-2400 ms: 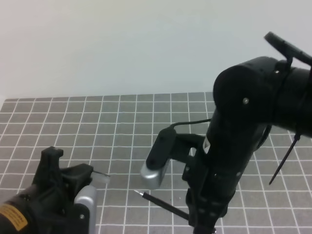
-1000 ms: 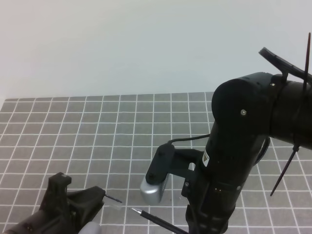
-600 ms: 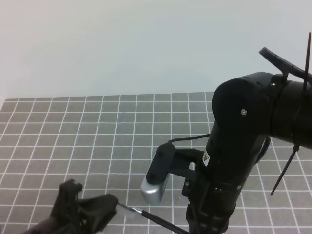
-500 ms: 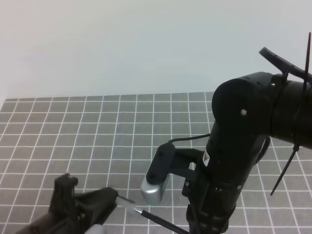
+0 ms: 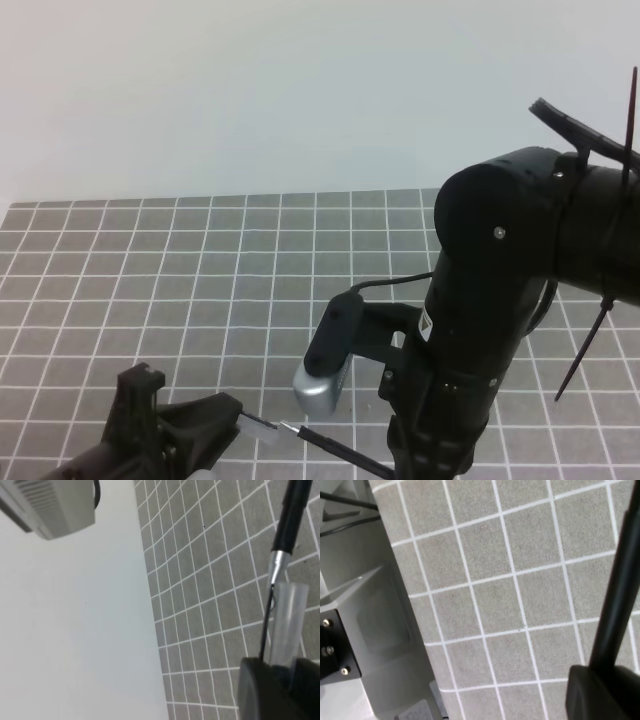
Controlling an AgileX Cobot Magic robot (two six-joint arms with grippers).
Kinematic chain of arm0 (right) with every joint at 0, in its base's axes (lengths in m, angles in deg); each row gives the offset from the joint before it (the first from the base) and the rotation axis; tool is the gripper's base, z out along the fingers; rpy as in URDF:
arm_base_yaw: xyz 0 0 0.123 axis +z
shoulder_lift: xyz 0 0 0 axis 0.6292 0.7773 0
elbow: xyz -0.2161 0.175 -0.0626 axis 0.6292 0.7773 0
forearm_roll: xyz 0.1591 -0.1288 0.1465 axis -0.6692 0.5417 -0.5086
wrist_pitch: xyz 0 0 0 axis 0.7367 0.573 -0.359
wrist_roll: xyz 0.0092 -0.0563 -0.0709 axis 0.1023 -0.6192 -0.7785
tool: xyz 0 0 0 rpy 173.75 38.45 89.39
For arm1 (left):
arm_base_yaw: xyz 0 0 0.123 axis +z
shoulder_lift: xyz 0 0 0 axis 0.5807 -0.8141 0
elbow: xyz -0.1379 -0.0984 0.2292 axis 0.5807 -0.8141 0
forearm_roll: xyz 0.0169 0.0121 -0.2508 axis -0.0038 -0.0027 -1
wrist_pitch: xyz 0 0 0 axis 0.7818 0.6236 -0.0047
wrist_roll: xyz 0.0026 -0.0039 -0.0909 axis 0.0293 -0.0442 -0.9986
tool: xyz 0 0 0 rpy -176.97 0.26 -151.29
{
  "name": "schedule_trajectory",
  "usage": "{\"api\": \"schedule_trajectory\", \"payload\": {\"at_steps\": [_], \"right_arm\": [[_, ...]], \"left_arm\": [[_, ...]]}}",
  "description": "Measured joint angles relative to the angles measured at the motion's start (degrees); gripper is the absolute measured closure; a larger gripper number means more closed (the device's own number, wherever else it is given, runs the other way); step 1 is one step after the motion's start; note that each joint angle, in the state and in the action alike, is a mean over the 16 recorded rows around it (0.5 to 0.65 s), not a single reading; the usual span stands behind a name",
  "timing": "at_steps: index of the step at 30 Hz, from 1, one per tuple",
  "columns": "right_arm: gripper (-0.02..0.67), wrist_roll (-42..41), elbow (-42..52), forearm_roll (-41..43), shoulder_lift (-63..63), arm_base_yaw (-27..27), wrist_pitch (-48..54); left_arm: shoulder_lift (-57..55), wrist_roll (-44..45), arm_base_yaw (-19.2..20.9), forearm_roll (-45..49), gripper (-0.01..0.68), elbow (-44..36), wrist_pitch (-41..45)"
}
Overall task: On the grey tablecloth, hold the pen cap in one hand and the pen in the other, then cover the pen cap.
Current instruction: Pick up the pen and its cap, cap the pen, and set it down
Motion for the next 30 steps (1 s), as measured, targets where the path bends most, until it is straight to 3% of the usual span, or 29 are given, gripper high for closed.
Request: {"api": "schedule_trajectory", "payload": {"at_steps": [30], "right_arm": [[0.652, 2.2, 2.8, 1.9, -2.8, 2.0, 0.0]], "left_arm": [[0.0, 1.1, 0.0, 0.6, 0.600, 0.0, 2.0]]}}
